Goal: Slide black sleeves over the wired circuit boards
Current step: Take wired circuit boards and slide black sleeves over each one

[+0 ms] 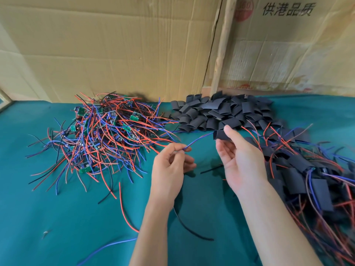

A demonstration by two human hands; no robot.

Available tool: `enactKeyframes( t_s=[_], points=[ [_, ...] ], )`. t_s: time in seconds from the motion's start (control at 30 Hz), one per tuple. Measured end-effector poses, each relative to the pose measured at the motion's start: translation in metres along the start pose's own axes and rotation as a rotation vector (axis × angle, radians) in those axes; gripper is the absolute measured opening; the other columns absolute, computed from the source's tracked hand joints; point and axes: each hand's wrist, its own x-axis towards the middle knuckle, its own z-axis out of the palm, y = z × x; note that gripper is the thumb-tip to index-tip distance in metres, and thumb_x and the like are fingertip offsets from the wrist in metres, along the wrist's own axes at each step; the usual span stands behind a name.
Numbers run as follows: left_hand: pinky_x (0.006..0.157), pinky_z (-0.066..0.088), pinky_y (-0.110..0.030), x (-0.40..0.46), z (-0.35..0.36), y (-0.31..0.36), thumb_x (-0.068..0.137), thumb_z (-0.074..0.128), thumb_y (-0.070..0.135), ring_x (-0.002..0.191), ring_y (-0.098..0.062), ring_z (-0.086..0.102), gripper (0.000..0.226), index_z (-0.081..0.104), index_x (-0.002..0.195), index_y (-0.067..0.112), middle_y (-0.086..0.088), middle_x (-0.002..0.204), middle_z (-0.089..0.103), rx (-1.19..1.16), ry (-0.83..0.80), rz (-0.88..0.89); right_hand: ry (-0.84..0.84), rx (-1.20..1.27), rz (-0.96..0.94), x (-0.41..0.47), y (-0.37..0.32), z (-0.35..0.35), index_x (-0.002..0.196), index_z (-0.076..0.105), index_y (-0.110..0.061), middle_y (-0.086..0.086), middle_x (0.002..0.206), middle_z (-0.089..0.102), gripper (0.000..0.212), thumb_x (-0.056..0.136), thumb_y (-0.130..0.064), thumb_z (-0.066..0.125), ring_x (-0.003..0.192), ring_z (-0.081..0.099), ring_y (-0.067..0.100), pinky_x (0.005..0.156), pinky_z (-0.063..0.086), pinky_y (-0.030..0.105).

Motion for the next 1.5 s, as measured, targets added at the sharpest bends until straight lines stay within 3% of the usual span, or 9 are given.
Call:
enactKeyframes(
  t_s=[0.27, 0.73, 1.1, 1.3, 1.37, 1.5],
  points=[
    [0.077, 0.06, -0.037, -0.001, -0.001, 0.002, 0.098, 0.047, 0.0, 0.065, -0.021, 0.072, 0.031, 0.071, 0.088, 0.016, -0.002, 0.068, 0.069, 0.081, -0.024, 0.033, 0.056, -0.102, -0.085, -0.005, 0.011, 0.005, 0.075, 0.064, -0.004, 0.0, 0.059, 0.062, 0.022, 0.085, -0.011, 0.082, 0.058, 0.064, 0.014, 0.064, 0.058, 0.021],
    [0.079, 0.06, -0.047, 0.0, -0.001, -0.003, 0.097, 0.046, -0.001, 0.058, -0.011, 0.063, 0.039, 0.073, 0.081, 0.023, 0.004, 0.065, 0.066, 0.146, -0.054, 0.061, 0.029, 0.004, 0.007, 0.002, 0.0, -0.005, 0.085, 0.071, -0.002, 0.005, 0.067, 0.071, 0.013, 0.084, -0.01, 0.082, 0.059, 0.069, 0.013, 0.06, 0.057, 0.018],
    [0.079, 0.061, -0.046, 0.0, -0.001, -0.002, 0.097, 0.046, -0.002, 0.058, -0.01, 0.063, 0.036, 0.073, 0.086, 0.02, 0.003, 0.066, 0.066, 0.163, -0.054, 0.061, -0.076, -0.085, 0.119, 0.0, -0.003, -0.006, 0.085, 0.073, -0.003, 0.008, 0.073, 0.072, 0.012, 0.082, -0.01, 0.082, 0.058, 0.068, 0.013, 0.054, 0.055, 0.017],
    [0.072, 0.059, -0.032, -0.003, -0.002, 0.0, 0.095, 0.051, 0.0, 0.063, -0.016, 0.069, 0.031, 0.07, 0.097, 0.024, 0.001, 0.071, 0.072, 0.211, -0.086, 0.09, -0.194, -0.271, 0.101, -0.006, 0.01, 0.002, 0.079, 0.068, -0.008, 0.006, 0.069, 0.068, 0.013, 0.084, -0.01, 0.08, 0.055, 0.063, 0.013, 0.054, 0.055, 0.019],
    [0.071, 0.057, -0.034, -0.004, -0.002, 0.0, 0.094, 0.051, 0.0, 0.065, -0.017, 0.072, 0.031, 0.068, 0.102, 0.025, 0.001, 0.071, 0.072, 0.233, -0.103, 0.113, -0.218, -0.316, 0.076, -0.008, 0.018, 0.005, 0.075, 0.066, -0.01, 0.004, 0.066, 0.068, 0.017, 0.084, -0.009, 0.079, 0.053, 0.061, 0.012, 0.054, 0.055, 0.018],
    [0.053, 0.037, -0.02, -0.003, -0.005, -0.003, 0.085, 0.048, 0.007, 0.051, -0.01, 0.045, 0.036, 0.066, 0.103, 0.032, 0.002, 0.057, 0.057, 0.425, -0.105, 0.196, -0.289, -0.461, 0.007, -0.013, 0.026, 0.005, 0.078, 0.071, -0.004, 0.01, 0.07, 0.072, 0.009, 0.084, -0.005, 0.078, 0.054, 0.063, 0.015, 0.052, 0.053, 0.022]
  ],
)
